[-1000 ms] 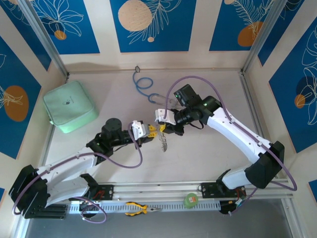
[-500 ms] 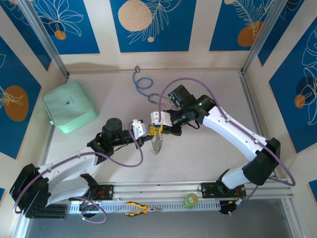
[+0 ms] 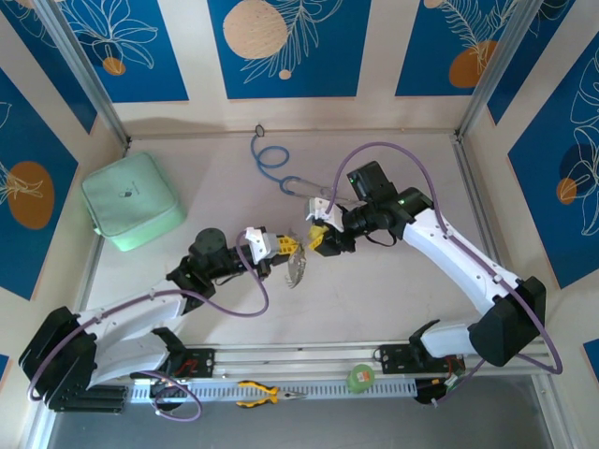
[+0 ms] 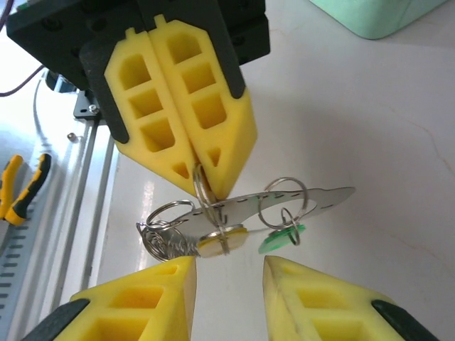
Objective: Put the keys on the keyring
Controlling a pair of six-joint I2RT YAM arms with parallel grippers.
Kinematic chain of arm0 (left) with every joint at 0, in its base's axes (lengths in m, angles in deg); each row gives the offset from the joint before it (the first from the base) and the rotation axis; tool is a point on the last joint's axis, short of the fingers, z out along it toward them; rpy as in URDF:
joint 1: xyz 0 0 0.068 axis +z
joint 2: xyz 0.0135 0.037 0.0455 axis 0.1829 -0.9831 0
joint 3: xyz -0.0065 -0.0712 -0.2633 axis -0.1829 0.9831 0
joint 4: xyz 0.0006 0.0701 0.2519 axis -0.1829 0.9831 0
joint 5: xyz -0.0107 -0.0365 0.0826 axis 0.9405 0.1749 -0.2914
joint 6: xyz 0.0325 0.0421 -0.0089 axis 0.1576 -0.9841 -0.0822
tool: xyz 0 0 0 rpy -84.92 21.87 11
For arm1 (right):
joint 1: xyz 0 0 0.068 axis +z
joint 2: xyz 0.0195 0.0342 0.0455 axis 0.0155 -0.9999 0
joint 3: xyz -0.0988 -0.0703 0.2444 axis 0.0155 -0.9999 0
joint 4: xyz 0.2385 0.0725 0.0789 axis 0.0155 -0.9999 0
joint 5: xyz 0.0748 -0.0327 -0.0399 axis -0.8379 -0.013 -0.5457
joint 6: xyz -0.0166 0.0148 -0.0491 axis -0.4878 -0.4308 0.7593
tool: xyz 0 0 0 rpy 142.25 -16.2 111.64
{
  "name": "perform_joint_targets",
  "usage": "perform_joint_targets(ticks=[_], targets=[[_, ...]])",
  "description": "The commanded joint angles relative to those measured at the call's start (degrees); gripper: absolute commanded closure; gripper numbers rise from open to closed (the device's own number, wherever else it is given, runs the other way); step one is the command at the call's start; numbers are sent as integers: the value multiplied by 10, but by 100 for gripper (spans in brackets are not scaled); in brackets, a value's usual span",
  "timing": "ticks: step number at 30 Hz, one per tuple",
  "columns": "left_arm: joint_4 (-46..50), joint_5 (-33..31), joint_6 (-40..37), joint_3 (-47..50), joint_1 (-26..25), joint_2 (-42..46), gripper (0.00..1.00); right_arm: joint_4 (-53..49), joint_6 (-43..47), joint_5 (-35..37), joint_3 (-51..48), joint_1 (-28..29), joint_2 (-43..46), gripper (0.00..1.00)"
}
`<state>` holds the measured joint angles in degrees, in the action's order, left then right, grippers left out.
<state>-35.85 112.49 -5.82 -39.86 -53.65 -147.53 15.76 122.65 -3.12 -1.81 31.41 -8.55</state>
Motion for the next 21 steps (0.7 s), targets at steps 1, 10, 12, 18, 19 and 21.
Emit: perform_joint_targets(ticks=[1, 10, 12, 18, 19, 21], targets=[[-60, 18, 14, 1, -4, -4, 100, 9, -20, -44, -4, 3, 8, 70], [-63, 21, 16, 3, -3, -3, 100, 6, -17, -48, 1, 1, -3, 85], [-65, 22, 17, 2, -3, -2, 100, -2, -13, -42, 4, 1, -9, 91], [-76, 32, 23, 3, -3, -5, 100, -13, -10, -47, 16, 2, -30, 98], [-79, 33, 24, 2, -4, -5, 100, -12, -9, -48, 18, 3, -33, 98], [-83, 35, 25, 3, -3, -4, 100, -9, -9, -51, 23, 4, -40, 97]])
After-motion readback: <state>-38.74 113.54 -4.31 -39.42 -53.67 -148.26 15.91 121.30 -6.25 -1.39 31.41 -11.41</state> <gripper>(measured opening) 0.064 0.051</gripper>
